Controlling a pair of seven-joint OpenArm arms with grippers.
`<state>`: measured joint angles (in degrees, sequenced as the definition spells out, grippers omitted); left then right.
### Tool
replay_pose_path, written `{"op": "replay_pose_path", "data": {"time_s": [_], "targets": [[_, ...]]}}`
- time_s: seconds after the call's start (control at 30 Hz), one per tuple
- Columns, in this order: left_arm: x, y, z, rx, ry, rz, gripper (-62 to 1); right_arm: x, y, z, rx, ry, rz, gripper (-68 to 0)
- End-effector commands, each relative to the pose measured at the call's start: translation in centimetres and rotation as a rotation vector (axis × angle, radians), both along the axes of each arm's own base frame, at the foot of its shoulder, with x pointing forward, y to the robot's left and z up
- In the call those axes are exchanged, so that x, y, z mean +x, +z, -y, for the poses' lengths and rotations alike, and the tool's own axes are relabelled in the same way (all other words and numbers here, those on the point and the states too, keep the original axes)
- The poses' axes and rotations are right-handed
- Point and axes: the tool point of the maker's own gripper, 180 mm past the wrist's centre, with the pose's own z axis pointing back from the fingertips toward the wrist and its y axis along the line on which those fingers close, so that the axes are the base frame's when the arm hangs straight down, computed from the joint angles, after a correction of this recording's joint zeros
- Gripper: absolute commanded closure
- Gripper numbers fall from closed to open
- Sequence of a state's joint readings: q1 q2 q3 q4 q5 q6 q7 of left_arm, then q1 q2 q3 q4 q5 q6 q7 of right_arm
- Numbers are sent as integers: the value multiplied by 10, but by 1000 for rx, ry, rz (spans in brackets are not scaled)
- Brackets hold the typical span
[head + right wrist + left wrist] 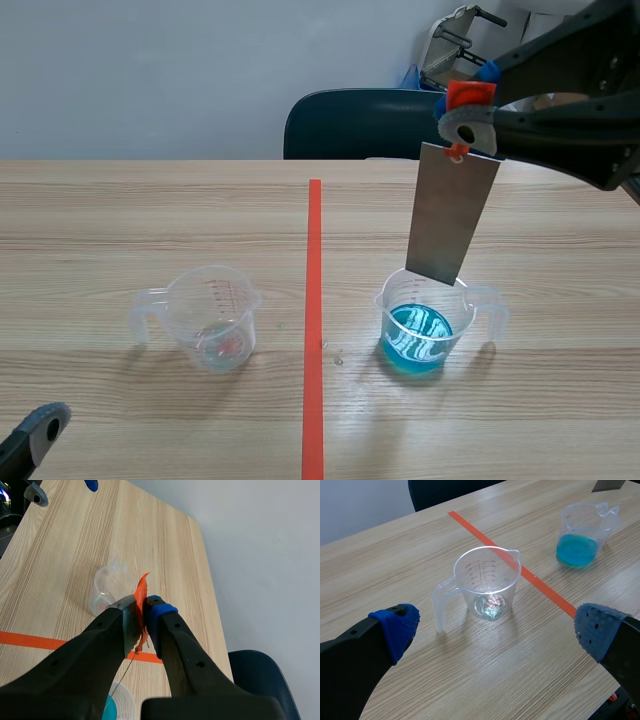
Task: Do the redox reaction experiment
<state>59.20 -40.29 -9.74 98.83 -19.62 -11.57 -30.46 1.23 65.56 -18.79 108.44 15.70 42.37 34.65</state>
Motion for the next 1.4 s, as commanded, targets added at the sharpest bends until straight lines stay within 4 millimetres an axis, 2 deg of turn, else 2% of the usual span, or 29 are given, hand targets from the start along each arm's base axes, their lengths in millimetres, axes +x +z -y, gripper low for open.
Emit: {"op": "replay_pose_path", "data": {"time_s": [0.0, 0.47, 0.77, 1.03, 1.37], "targets": [[2, 7, 2, -22, 4, 25, -623, 0, 11, 0, 15, 14, 21, -6], [2, 7, 2, -22, 4, 25, -623, 3, 8, -3, 25, -7, 19, -6], [2, 7, 2, -22, 4, 25, -623, 10, 19, -11, 53, -5, 66, -6], [2, 7, 2, -22, 4, 25, -623, 16, 20, -35, 64, 16, 86, -6], [2, 7, 2, -22, 4, 25, -623, 24, 21, -79, 67, 55, 108, -6]]}}
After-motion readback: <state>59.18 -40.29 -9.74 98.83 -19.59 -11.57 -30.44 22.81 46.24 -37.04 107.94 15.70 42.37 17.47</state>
